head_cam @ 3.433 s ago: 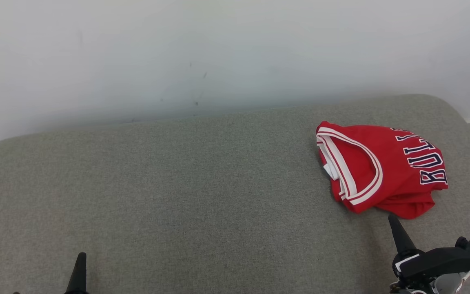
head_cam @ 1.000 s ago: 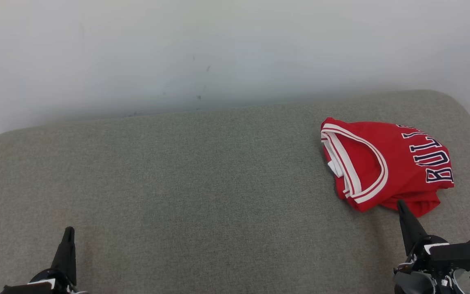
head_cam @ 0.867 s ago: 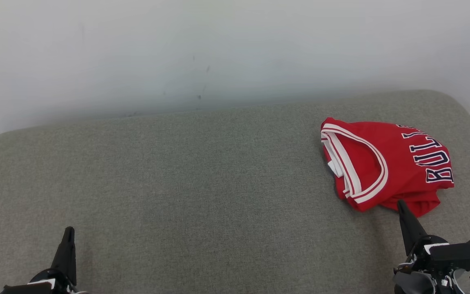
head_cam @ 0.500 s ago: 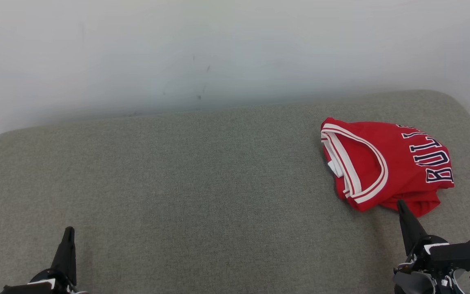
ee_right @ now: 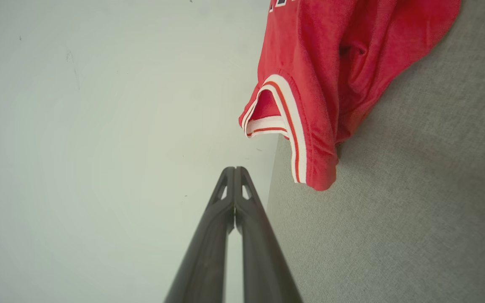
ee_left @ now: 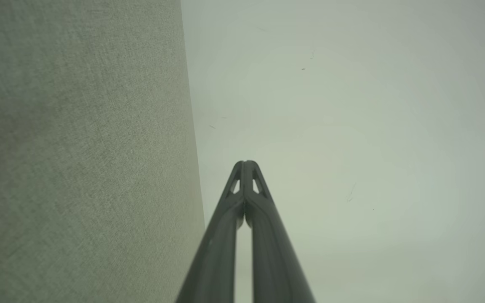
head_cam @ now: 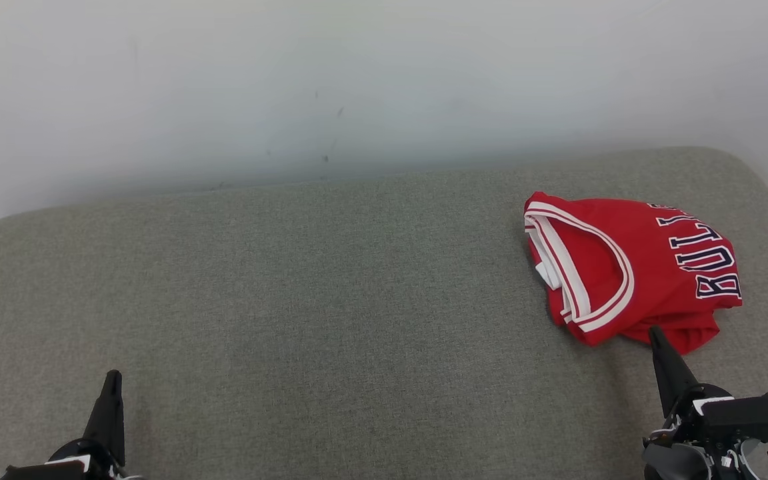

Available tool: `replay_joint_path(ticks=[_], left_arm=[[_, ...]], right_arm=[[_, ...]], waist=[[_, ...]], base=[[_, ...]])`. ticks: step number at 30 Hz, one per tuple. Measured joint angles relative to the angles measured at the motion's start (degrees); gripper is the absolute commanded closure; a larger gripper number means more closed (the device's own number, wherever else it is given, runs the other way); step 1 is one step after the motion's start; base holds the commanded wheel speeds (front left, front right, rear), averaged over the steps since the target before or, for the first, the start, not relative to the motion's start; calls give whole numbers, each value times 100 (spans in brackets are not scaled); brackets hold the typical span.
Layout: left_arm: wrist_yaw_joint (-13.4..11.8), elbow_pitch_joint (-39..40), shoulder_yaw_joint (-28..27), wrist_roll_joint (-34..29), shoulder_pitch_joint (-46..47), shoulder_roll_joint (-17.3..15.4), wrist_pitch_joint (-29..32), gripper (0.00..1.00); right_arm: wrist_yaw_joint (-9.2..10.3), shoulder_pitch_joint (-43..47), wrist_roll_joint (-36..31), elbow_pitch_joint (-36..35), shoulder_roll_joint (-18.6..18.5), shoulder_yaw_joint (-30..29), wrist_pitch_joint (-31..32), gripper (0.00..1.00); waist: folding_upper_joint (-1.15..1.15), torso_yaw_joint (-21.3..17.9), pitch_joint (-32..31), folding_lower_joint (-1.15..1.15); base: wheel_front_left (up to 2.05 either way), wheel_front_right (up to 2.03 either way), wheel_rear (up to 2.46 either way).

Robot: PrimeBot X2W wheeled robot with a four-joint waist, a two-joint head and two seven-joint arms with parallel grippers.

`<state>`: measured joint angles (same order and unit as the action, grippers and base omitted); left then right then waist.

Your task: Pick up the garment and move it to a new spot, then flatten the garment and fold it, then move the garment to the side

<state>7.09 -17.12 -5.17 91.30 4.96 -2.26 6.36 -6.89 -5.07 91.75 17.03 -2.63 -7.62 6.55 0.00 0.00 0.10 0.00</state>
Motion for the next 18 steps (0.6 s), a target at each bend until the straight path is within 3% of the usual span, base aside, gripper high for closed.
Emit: replay_joint_path(ticks=[18], left_arm=[[0, 1, 1, 0, 0, 1, 0, 100]], right_arm=[[0, 0, 0, 0, 0, 0, 0, 100]], waist=[[0, 0, 0, 1]], base=[[0, 0, 0]])
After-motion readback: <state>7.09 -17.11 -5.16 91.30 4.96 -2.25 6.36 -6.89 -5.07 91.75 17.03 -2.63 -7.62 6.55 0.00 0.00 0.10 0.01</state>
